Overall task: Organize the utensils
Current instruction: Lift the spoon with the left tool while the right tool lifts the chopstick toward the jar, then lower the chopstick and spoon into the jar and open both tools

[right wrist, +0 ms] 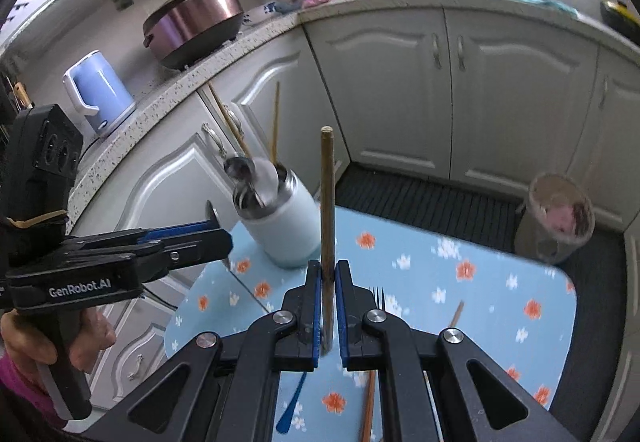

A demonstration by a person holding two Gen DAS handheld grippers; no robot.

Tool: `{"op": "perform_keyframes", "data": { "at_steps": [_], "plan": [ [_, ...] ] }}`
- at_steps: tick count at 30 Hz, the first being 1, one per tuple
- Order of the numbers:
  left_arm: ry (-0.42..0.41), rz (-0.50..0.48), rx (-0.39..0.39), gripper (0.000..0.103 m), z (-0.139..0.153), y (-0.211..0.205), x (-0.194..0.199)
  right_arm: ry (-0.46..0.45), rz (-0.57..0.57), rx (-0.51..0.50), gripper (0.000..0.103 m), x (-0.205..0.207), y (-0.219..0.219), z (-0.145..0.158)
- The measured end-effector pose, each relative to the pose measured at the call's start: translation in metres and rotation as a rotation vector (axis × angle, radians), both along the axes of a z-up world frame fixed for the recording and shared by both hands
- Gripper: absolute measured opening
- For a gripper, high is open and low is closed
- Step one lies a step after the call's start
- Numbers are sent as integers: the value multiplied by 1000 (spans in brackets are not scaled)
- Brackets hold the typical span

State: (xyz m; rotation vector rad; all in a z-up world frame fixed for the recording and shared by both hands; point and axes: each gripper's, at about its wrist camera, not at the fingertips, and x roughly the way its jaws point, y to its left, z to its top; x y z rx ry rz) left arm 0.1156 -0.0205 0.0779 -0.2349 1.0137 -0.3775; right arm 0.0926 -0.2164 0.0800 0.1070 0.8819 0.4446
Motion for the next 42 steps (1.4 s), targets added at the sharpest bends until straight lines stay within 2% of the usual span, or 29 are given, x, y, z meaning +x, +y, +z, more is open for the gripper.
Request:
{"op": "perform_keyframes", "data": {
  "at_steps": [9,13,17,21,36,40,42],
  "plan": [
    [-75,87,37,37,50,44,35,-76,50,-8,6,47,42,58],
    [-92,117,49,37,62,60,51,-100,66,-4,6,70,62,82],
    [-99,148,52,37,63,73,65,-106,71,8,6,93,81,90],
    [-99,179,73,37,55,81,76,-85,74,17,6,110,95,78],
    [8,198,116,37,-26,75,82,109,67,-33,6,143,113,-33],
    [40,201,103,37,-45,73,81,123,49,7,6,148,113,-44],
    [18,211,108,37,-47,73,78,130,42,17,6,148,111,-47]
  ]
}}
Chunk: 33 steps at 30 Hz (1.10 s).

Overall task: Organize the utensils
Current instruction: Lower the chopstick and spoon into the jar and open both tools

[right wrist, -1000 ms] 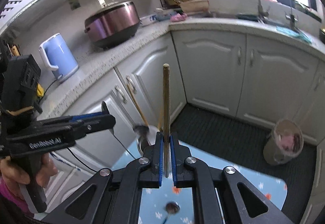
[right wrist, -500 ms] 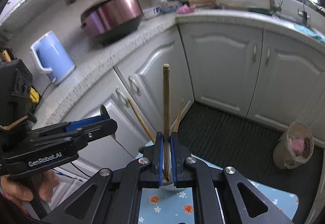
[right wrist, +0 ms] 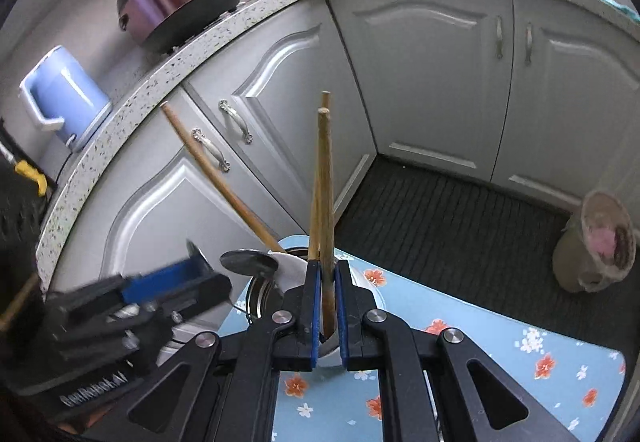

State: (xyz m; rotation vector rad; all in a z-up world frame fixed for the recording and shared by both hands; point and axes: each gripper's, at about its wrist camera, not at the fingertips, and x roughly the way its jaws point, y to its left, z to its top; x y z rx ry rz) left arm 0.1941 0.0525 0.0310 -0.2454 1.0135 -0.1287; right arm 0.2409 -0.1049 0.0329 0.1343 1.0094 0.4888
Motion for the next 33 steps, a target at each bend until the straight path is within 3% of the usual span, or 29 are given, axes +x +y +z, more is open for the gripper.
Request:
{"op": "perform_keyframes", "data": {
  "at_steps": [3,5,6,7,11,14,25,33],
  "plan": [
    [0,6,-4,37,0,0,-1,-2,-1,4,12,-4,-3,0],
    [2,4,-6,38,1,0,-2,-7,-6,27,33,-8,-6,4],
    [3,3,-4,38,1,0,-4,-13,-13,42,36,-10,-9,5],
    [2,1,-2,39,2,-1,-4,-18,-15,48,37,-11,-11,7],
    [4,-1,-26,61,4,1,-7,-15,-18,51,37,-17,-18,10],
    [-11,13,-37,67,10,7,-11,-11,-16,70,37,-26,-25,13],
    [-51,-9,-19,68,24,-9,-41,-14,-76,43,42,-77,-69,25],
    [-17,-84,-60,68,12,-37,-70,30,-154,-26,43,-125,-125,5]
  ]
}}
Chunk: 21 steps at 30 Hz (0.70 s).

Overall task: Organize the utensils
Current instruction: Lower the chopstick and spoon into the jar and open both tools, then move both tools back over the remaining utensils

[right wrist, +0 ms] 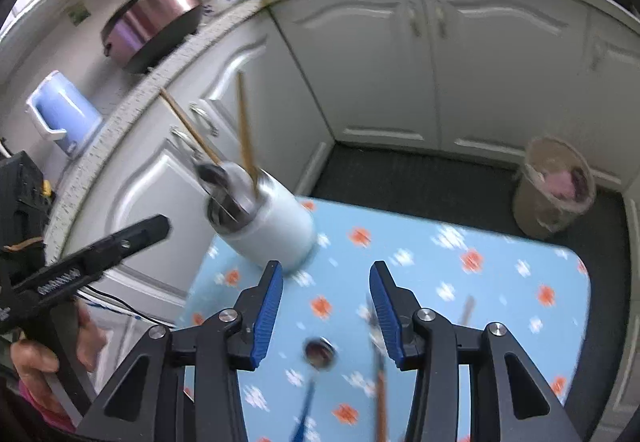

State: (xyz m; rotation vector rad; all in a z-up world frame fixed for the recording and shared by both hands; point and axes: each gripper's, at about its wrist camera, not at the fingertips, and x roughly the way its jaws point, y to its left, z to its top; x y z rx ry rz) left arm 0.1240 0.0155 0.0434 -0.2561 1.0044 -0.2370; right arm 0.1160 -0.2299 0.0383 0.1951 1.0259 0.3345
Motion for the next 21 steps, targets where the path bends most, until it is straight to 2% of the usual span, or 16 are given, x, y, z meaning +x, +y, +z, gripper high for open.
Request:
{"op": "perform_keyframes", "data": {
  "at_steps": [5,9,13,21],
  "plan": [
    [52,-52,-2,68,-25,-21,-15,54,-18,-37,43,-27,-28,-28],
    [119,-90,-5,68,-56,-37,-27,87,-17,-27,43,-43,-38,-51],
    [212,-109,-20,68,-92,-46,-35,125,11,-83,43,-47,-29,-78],
    [314,-109,8,68,-139,-53,-46,170,70,-117,39,-38,-2,-119]
  ]
}}
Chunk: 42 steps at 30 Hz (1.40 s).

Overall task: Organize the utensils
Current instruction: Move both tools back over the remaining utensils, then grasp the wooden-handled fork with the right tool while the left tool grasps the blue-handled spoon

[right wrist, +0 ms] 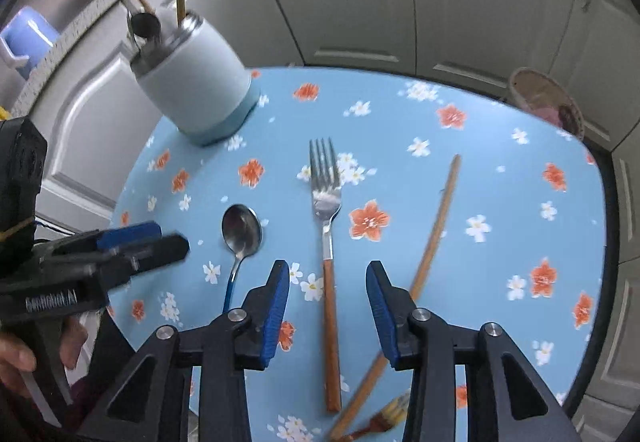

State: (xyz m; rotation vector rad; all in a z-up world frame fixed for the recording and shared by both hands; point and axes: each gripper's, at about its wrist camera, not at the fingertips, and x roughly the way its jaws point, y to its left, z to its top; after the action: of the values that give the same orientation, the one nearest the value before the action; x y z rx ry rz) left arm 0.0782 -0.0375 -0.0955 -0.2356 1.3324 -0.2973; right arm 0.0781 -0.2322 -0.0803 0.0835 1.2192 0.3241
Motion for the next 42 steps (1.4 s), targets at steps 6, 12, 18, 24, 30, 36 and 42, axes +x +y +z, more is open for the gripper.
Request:
{"op": "perform_keyframes", "data": {
  "at_steps": [6,12,18,24,30,36,42],
  "plan": [
    [14,-15,41,68,-17,-9,-4,34,-25,19,39,16,1,-18],
    [23,9,54,68,-23,-2,4,36,-11,19,38,28,4,-22],
    [32,71,44,68,-21,17,12,36,12,-8,34,38,14,-26],
    [41,81,37,68,-19,18,18,16,24,-91,21,44,24,-29],
    [52,77,38,68,-22,12,20,-1,60,-168,9,35,22,-28],
    [57,68,12,72,-20,0,25,20,57,-146,8,24,6,-28],
    [52,54,21,78,-21,-19,30,26,14,-47,8,24,-5,-24]
  ]
}}
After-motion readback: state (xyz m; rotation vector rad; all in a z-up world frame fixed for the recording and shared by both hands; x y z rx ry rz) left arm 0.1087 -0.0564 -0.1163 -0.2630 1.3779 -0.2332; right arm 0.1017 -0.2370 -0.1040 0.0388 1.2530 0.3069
